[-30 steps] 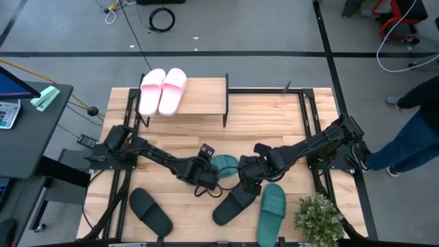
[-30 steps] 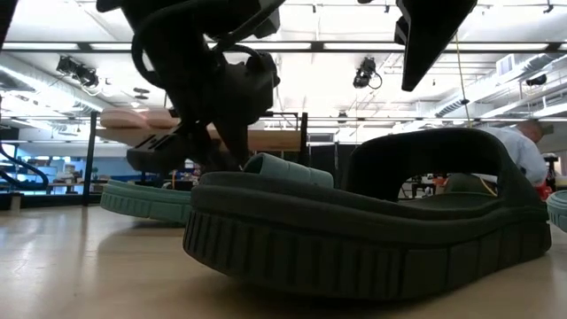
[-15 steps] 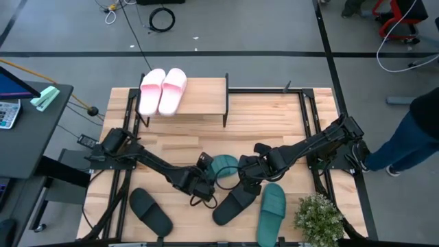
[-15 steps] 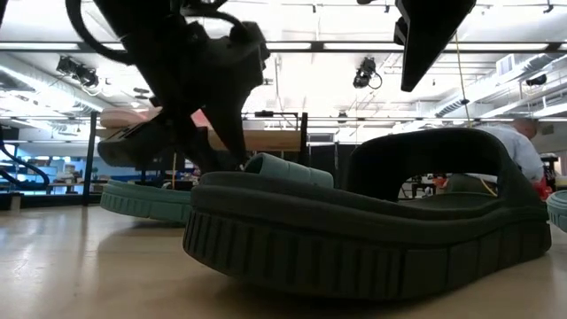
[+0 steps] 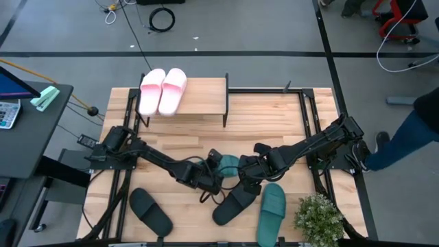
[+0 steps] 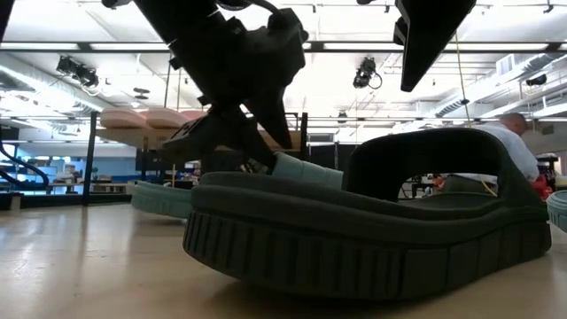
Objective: Pick and place slides into the shelf
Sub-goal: Put the top green slide on the shelf
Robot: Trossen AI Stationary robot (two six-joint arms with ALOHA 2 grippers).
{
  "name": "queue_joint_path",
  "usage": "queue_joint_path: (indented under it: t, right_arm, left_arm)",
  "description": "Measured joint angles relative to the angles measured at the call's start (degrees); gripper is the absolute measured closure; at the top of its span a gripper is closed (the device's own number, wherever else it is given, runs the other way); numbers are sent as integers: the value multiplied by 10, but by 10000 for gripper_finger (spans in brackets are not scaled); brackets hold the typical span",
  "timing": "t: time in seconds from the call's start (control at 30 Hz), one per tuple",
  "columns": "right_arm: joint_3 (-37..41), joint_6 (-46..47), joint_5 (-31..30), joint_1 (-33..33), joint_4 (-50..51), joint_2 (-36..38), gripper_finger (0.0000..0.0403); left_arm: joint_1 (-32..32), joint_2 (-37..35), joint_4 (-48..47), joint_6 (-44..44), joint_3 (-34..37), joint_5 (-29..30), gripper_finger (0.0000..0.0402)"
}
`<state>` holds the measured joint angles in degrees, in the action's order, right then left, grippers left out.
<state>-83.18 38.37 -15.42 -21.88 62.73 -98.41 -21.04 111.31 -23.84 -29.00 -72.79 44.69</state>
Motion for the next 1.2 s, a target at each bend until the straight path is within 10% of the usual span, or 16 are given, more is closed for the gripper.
queue_joint_path:
  t: [0.5, 0.67, 1.2]
  right_arm:
    - [0, -25, -17, -1, 1, 0, 305]
    - [0, -25, -17, -1, 2, 0, 305]
    - [0, -25, -51, -4, 2, 0, 305]
  left_arm:
    - [46, 22, 83, 58, 0, -124, 304]
    - [43, 16, 72, 58, 1, -10, 384]
    - [33, -193, -81, 224, 1, 193, 388]
